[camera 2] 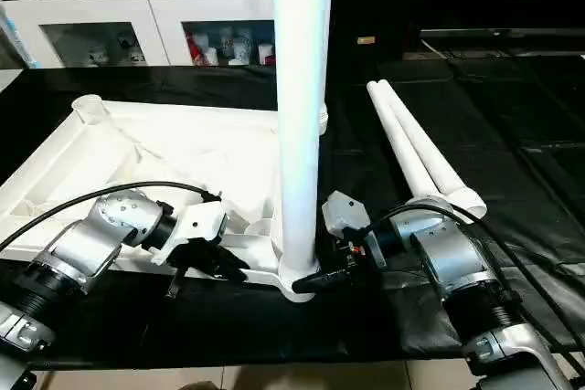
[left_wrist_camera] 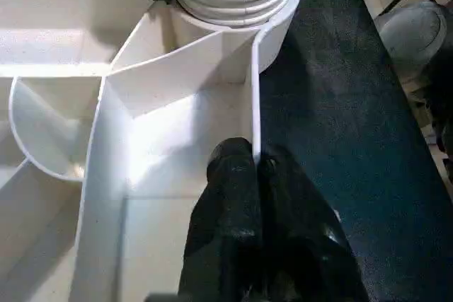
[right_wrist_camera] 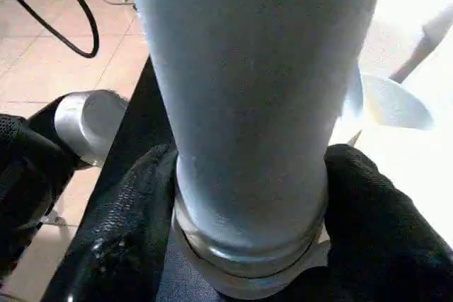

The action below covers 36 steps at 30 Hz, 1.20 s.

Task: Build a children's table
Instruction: Rotate leg to tighten

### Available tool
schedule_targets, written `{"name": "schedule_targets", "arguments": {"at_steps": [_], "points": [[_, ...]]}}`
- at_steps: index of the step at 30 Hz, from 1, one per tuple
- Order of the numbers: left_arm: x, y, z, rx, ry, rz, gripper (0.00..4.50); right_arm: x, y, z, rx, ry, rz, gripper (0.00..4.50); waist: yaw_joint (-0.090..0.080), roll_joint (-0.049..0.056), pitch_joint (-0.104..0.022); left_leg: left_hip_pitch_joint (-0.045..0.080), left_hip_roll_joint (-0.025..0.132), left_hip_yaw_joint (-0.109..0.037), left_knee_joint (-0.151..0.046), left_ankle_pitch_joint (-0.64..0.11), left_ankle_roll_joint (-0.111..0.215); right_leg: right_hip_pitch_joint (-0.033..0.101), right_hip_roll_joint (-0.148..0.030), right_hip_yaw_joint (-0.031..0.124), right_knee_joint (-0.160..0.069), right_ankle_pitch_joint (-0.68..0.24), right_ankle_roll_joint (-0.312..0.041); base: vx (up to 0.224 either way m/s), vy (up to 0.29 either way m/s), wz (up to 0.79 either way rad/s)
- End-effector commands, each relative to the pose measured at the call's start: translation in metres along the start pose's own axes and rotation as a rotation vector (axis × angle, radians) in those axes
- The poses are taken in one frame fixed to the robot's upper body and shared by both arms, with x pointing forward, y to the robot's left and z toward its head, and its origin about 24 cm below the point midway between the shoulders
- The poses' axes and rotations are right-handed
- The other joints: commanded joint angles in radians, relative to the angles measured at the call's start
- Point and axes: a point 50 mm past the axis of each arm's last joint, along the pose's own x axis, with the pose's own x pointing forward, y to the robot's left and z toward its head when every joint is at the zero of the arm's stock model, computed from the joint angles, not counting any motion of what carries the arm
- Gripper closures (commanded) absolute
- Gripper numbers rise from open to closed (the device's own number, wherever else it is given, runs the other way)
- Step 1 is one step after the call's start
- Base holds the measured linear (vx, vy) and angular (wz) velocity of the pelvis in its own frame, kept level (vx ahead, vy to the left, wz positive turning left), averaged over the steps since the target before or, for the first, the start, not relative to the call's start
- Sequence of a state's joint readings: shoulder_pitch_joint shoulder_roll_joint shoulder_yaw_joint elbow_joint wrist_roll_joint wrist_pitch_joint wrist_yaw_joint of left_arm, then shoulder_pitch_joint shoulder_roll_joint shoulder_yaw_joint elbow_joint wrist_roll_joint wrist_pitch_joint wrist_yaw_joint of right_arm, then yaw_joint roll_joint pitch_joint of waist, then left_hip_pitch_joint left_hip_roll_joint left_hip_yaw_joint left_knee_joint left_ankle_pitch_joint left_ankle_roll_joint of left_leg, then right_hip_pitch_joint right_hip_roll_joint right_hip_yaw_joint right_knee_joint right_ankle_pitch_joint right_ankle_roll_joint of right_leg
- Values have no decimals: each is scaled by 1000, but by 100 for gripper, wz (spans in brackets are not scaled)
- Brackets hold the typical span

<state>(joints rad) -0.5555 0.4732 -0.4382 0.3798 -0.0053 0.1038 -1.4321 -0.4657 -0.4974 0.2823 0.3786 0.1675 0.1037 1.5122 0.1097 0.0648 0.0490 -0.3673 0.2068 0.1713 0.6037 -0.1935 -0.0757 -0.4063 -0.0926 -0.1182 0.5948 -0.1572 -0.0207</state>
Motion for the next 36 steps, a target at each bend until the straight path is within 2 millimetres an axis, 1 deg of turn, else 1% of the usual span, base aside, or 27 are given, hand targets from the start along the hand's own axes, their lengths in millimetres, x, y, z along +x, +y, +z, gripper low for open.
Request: {"name": "schedule_targets", "arguments": {"at_steps": [1, 6, 7, 8, 9, 10, 11, 12, 13, 14, 15, 16, 19, 20, 21, 22, 24, 25, 26, 27, 28, 30, 32, 33, 34, 35, 36], "points": [[-1, 1, 8, 44, -6, -28, 450, 1, -1, 5, -18, -22, 12, 179, -4, -15, -75, 6, 27, -3, -66, -158, 86, 58, -55, 54, -65, -277, -195, 0, 0, 0], [2, 8, 8, 8, -19, 50, 450, 5, 1, 5, 22, -80, 8, 181, -2, -16, -75, 6, 27, -2, -65, -157, 85, 58, -56, 54, -66, -282, -194, 0, 0, 0], [3, 11, 9, -12, -36, 84, 450, 8, 1, 4, 40, -91, -17, 181, -2, -16, -74, 6, 26, -2, -65, -159, 85, 58, -55, 54, -67, -286, -192, 0, 0, 0], [6, 19, 13, -71, -75, 175, 450, 16, -5, 1, 102, -109, -125, 181, 0, -12, -74, 9, 27, -2, -65, -161, 80, 56, -55, 54, -68, -293, -192, 0, 0, 0], [7, 23, 15, -98, -85, 217, 450, 20, -8, 0, 118, -110, -178, 182, -2, -15, -70, 11, 24, 0, -65, -173, 71, 53, -53, 54, -74, -312, -189, 0, 0, 0], [7, 23, 15, -101, -86, 221, 450, 20, -8, 0, 119, -110, -184, 182, -5, -12, -71, 11, 24, -2, -66, -178, 61, 56, -54, 53, -72, -324, -185, 0, 0, 0], [9, 27, 16, -124, -93, 267, 450, 25, -11, -1, 127, -114, -239, 182, -11, -15, -70, 6, 20, -3, -68, -180, 50, 60, -55, 50, -76, -358, -164, 0, 0, 0], [11, 36, 20, -190, -131, 365, 450, 36, -17, -1, 144, -139, -354, 182, -16, -13, -70, 9, 17, -4, -67, -184, 40, 57, -55, 48, -81, -383, -153, 0, 0, 0], [13, 39, 23, -222, -152, 404, 450, 41, -20, -1, 158, -148, -408, 182, -27, -16, -70, 4, 16, -6, -68, -181, 29, 62, -57, 46, -80, -388, -147, 0, 0, 0], [14, 42, 26, -259, -174, 444, 450, 46, -23, -1, 175, -154, -461, 183, -33, -17, -67, -2, 14, -8, -70, -183, 30, 65, -55, 43, -82, -401, -139, 0, 0, 0], [16, 45, 28, -285, -188, 470, 450, 51, -25, -2, 189, -157, -499, 183, -42, -14, -67, -3, 13, -8, -70, -189, 28, 65, -56, 42, -86, -416, -129, 0, 0, 0], [17, 47, 29, -302, -197, 493, 450, 56, -27, -1, 205, -161, -530, 183, -49, -16, -69, 3, 8, -6, -67, -197, 32, 61, -56, 41, -93, -430, -126, 0, 0, 0], [19, 52, 34, -352, -228, 570, 450, 68, -32, 1, 261, -183, -616, 183, -56, -15, -69, 2, 6, -5, -65, -184, 50, 60, -53, 41, -93, -423, -128, 0, 0, 0], [21, 56, 38, -391, -256, 621, 450, 75, -37, 6, 299, -206, -677, 183, -58, -13, -69, 3, 8, -4, -64, -175, 54, 58, -52, 42, -94, -413, -130, 0, 0, 0], [22, 58, 41, -408, -266, 646, 450, 79, -39, 10, 316, -210, -713, 183, -59, -14, -72, 1, 8, -6, -65, -164, 55, 60, -52, 40, -92, -397, -133, 0, 0, 0], [23, 59, 43, -418, -273, 667, 450, 82, -41, 13, 326, -216, -735, 183, -61, -10, -71, 1, 11, -8, -68, -158, 53, 59, -51, 40, -87, -374, -142, 0, 0, 0], [25, 59, 46, -421, -273, 693, 450, 86, -43, 20, 338, -251, -740, 183, -62, -13, -73, 2, 12, -8, -67, -162, 58, 61, -52, 42, -86, -346, -148, 0, 0, 0], [26, 59, 47, -419, -271, 698, 450, 87, -43, 23, 342, -270, -735, 183, -61, -12, -74, 2, 13, -7, -66, -158, 62, 61, -53, 43, -84, -330, -152, 0, 0, 0], [27, 58, 48, -417, -270, 695, 450, 87, -43, 25, 333, -283, -727, 149, -61, -11, -75, 1, 14, -7, -66, -148, 70, 62, -52, 45, -80, -295, -163, 0, 0, 0], [27, 57, 48, -412, -268, 689, 450, 87, -42, 25, 328, -292, -723, 128, -60, -11, -76, 1, 15, -7, -66, -142, 72, 63, -53, 45, -77, -277, -168, 0, 0, 0], [27, 54, 46, -391, -252, 679, 450, 84, -41, 26, 323, -309, -709, 128, -59, -12, -77, 1, 15, -6, -65, -129, 79, 63, -53, 47, -74, -245, -179, 0, 0, 0], [27, 53, 46, -383, -245, 676, 450, 83, -41, 26, 322, -316, -706, 103, -60, -11, -78, -2, 14, -6, -63, -107, 95, 65, -52, 48, -67, -195, -197, 0, 0, 0], [24, 52, 43, -369, -240, 661, 450, 76, -40, 22, 303, -313, -707, 84, -59, -9, -77, -2, 14, -5, -63, -112, 96, 66, -54, 48, -68, -197, -202, 0, 0, 0], [23, 50, 41, -360, -235, 650, 450, 71, -39, 20, 291, -306, -708, 65, -60, -10, -77, -3, 14, -5, -63, -118, 96, 67, -54, 48, -68, -202, -200, 0, 0, 0], [23, 50, 41, -359, -234, 649, 450, 71, -39, 20, 289, -305, -708, 65, -59, -10, -77, -2, 15, -6, -63, -121, 95, 67, -55, 48, -68, -204, -200, 0, 0, 0], [21, 47, 38, -346, -217, 612, 450, 62, -37, 17, 262, -303, -692, 55, -60, -10, -76, -2, 15, -5, -63, -128, 94, 66, -54, 48, -69, -213, -199, 0, 0, 0], [20, 45, 36, -342, -207, 593, 450, 59, -36, 16, 253, -304, -682, 46, -59, -11, -76, 0, 15, -5, -64, -136, 97, 67, -54, 49, -70, -218, -198, 0, 0, 0]]}}
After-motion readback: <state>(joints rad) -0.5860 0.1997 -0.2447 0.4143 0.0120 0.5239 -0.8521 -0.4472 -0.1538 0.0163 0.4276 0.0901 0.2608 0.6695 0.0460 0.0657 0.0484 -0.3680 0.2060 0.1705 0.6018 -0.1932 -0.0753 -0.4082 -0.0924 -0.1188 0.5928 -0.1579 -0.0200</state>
